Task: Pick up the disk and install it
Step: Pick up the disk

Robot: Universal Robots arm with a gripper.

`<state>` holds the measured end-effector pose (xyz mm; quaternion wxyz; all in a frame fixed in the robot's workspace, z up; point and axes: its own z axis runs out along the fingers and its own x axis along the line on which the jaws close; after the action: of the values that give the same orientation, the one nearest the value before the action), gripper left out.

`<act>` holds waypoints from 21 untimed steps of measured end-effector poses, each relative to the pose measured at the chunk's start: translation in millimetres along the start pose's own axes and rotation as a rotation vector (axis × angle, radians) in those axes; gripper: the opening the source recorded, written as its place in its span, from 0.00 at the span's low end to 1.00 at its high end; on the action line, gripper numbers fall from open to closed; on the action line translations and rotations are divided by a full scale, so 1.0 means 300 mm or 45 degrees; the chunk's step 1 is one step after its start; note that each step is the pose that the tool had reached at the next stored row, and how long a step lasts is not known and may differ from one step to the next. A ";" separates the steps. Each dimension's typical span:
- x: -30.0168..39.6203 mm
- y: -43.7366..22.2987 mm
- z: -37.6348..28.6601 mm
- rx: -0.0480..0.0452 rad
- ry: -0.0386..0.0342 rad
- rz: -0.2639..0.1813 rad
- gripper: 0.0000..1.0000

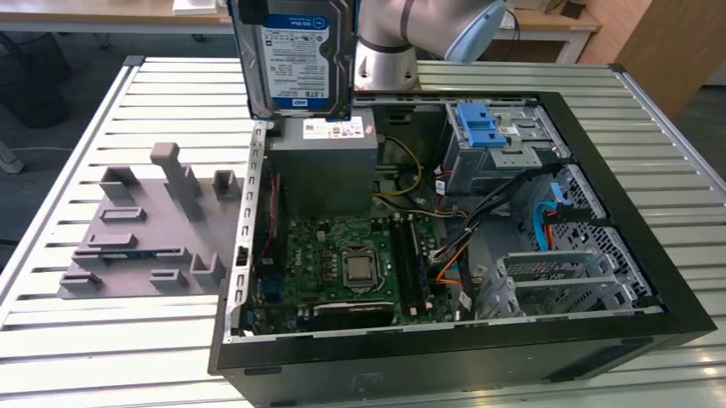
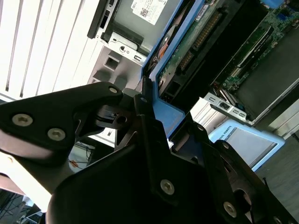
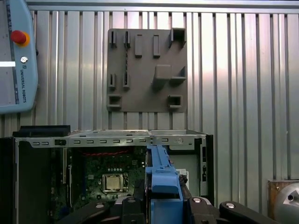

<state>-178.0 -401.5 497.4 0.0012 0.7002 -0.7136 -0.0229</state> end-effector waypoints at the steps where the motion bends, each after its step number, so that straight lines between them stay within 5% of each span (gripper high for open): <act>1: 0.000 0.000 0.000 0.000 0.0000 0.000 0.36; 12: 0.004 -0.007 0.003 0.005 0.0000 0.000 0.36; 21: 0.051 -0.018 0.010 0.013 -0.0002 0.000 0.36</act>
<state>-173.1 -416.9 493.6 -0.0023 0.7003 -0.7136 -0.0195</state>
